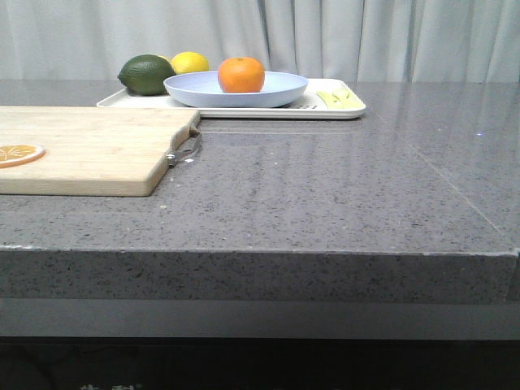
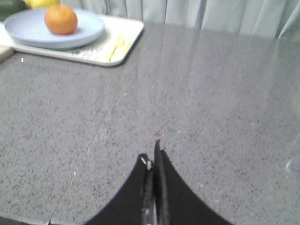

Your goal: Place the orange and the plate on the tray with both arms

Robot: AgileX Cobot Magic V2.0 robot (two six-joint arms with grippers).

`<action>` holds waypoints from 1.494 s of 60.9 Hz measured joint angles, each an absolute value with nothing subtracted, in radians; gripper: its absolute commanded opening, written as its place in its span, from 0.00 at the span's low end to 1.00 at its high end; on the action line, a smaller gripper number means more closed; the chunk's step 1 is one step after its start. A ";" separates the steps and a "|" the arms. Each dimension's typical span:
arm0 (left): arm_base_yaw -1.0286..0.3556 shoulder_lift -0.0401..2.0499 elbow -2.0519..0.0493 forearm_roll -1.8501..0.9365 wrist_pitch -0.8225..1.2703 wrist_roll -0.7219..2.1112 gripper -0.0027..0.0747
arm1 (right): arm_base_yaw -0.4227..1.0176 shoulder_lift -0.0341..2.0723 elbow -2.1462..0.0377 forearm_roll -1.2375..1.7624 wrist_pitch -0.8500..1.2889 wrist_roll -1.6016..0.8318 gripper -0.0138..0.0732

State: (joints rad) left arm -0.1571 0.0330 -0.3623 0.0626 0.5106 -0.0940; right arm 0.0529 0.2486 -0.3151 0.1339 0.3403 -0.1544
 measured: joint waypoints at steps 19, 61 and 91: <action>-0.157 0.033 -0.361 0.063 0.511 -0.094 0.01 | 0.053 0.213 -0.291 0.134 0.293 -0.156 0.08; -0.157 0.033 -0.361 0.063 0.511 -0.094 0.01 | 0.053 0.213 -0.291 0.134 0.293 -0.156 0.08; -0.157 0.033 -0.357 0.065 0.506 -0.094 0.01 | 0.053 0.213 -0.291 0.134 0.293 -0.156 0.08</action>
State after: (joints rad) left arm -0.1571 0.0330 -0.3570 0.0648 0.5063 -0.0940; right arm 0.0529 0.2125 -0.2915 0.1339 0.2933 -0.1559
